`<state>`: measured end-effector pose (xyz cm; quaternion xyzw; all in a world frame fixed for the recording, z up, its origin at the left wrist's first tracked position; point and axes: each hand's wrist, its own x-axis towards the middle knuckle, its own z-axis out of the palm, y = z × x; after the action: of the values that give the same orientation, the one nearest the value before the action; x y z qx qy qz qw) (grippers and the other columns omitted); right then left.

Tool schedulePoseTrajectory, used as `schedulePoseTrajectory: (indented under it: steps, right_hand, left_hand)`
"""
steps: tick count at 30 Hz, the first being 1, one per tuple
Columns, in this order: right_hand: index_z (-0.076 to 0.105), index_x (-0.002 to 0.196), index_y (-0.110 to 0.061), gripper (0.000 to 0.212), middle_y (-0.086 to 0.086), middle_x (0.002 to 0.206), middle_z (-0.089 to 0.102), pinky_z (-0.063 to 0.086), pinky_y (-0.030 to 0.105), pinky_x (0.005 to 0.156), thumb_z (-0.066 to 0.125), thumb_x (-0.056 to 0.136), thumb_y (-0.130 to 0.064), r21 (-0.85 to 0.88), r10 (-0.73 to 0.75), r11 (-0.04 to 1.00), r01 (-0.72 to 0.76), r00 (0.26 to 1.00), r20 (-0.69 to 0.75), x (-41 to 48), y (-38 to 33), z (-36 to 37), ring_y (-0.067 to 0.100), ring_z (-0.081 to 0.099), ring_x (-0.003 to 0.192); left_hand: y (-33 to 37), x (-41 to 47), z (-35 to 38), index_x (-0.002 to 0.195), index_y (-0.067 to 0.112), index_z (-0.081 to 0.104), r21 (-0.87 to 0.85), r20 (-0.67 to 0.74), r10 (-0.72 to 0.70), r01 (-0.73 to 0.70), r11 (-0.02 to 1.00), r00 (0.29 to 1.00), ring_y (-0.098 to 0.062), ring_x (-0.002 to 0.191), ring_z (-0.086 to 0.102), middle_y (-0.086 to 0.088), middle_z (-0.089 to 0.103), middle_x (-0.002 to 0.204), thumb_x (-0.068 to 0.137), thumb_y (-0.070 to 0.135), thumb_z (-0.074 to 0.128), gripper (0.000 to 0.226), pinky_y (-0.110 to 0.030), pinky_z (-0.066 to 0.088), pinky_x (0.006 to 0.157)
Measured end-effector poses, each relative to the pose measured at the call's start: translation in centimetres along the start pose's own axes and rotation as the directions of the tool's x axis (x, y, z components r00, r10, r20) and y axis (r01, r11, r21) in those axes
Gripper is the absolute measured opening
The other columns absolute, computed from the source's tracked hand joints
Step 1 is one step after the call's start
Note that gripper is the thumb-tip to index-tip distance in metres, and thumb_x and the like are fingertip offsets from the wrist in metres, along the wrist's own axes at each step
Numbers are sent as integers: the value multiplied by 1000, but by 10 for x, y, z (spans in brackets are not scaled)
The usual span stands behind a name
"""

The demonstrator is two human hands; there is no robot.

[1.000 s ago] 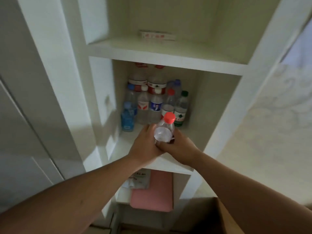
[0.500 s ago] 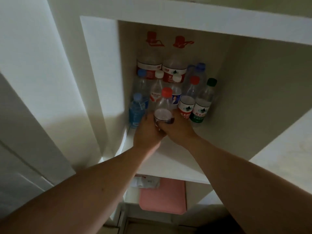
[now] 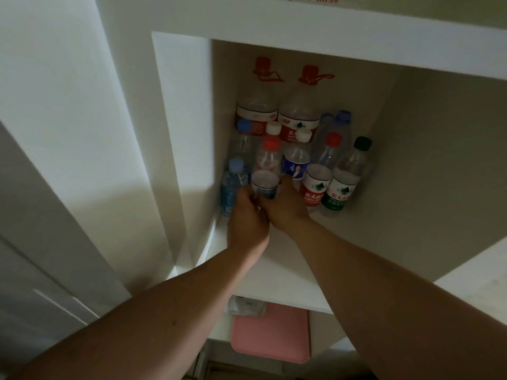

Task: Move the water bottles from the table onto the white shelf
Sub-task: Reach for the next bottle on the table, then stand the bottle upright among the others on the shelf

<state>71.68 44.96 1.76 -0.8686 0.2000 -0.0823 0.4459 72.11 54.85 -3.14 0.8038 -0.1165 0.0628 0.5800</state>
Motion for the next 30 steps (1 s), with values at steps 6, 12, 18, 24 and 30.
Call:
schedulePoseTrajectory:
  steps: [6, 12, 18, 24, 30]
  right_hand:
    - [42, 151, -10, 73, 10, 142, 66, 49, 32, 87, 78, 95, -39, 44, 69, 996, -73, 995, 73, -26, 3, 1, 29, 67, 121]
    - [50, 134, -25, 42, -1, 119, 68, 51, 30, 85, 71, 100, -39, 19, 8, 1000, -9, 999, 40, -62, -12, -34, 19, 66, 101]
    - [45, 83, -29, 29, -10, 72, 52, 34, 21, 53, 70, 97, -21, -29, -37, 999, 32, 982, -185, -149, 16, -105, 7, 45, 62]
    - [38, 73, -23, 31, -6, 66, 47, 41, 37, 59, 63, 83, -8, -139, 121, 975, -172, 941, -317, -283, 121, -217, 13, 39, 64]
    - [45, 77, -26, 26, -7, 70, 53, 44, 36, 61, 68, 82, -14, -79, 375, 872, -484, 762, -527, -405, 254, -341, 13, 45, 65]
  left_hand:
    - [-7, -16, -3, 125, 29, 54, 2, 53, -13, 13, 1000, 998, 2, 99, 62, 16, 65, 111, 104, 13, 57, 27, -14, 47, 82]
    - [18, -28, -4, 106, 16, 54, 53, 57, 92, -95, 994, 994, -19, 87, 63, 0, 65, 95, 100, 21, 51, 8, -42, 56, 76]
    - [78, -80, -2, 88, 16, 52, 100, 216, 140, -165, 981, 966, -22, 68, 55, -3, 57, 76, 99, 14, 68, 20, -44, 48, 62]
    - [140, -214, 76, 79, 19, 46, -38, 613, 136, -143, 989, 778, -27, 66, 53, -5, 53, 69, 96, 14, 71, 30, -41, 45, 62]
    - [173, -311, 210, 86, 23, 50, -78, 841, 209, -271, 959, 499, -14, 69, 60, 1, 61, 77, 101, 21, 66, 22, -29, 51, 61]
